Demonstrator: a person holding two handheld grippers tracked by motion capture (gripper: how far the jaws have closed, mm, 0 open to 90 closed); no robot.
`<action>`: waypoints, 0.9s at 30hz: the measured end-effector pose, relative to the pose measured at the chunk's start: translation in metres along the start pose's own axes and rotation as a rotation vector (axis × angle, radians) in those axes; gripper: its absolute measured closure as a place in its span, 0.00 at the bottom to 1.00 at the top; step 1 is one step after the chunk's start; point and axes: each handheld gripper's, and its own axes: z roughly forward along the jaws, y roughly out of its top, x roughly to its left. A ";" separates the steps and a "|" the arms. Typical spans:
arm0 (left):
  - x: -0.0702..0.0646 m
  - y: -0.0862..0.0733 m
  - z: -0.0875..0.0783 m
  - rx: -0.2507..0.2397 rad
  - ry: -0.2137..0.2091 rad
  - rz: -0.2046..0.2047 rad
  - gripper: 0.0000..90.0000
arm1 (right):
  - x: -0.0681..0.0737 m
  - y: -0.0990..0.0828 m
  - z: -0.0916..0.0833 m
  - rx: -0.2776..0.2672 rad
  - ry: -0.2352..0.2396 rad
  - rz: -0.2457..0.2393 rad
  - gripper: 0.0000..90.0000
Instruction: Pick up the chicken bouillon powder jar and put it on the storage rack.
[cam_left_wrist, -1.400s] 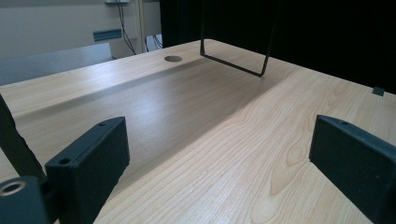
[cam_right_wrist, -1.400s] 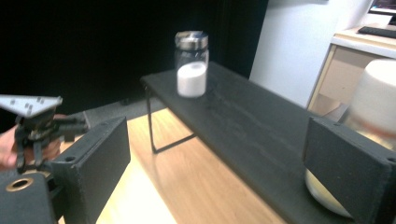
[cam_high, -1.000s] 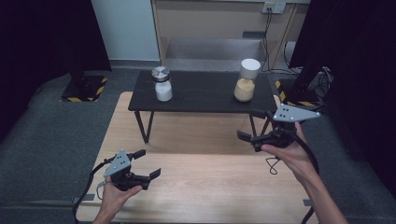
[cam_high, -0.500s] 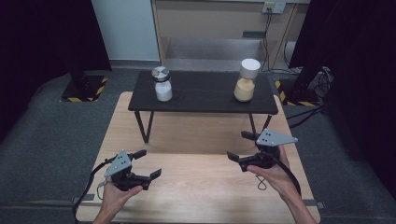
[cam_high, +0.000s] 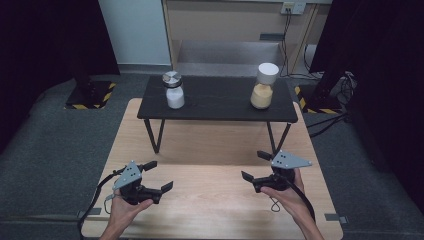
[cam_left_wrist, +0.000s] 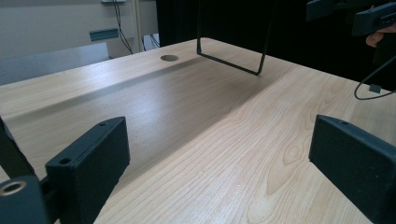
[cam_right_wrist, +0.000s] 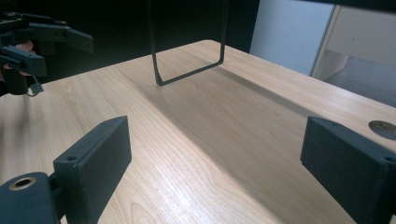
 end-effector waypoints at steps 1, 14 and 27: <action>0.000 0.000 0.000 0.000 0.000 -0.001 0.04 | 0.000 -0.002 0.001 0.001 0.000 0.000 0.10; 0.000 0.000 0.000 0.001 0.002 0.004 0.05 | 0.003 -0.012 0.005 -0.009 -0.006 0.008 0.10; 0.006 -0.007 -0.006 -0.044 0.050 -0.038 0.05 | 0.006 -0.027 -0.011 -0.059 -0.084 0.054 0.08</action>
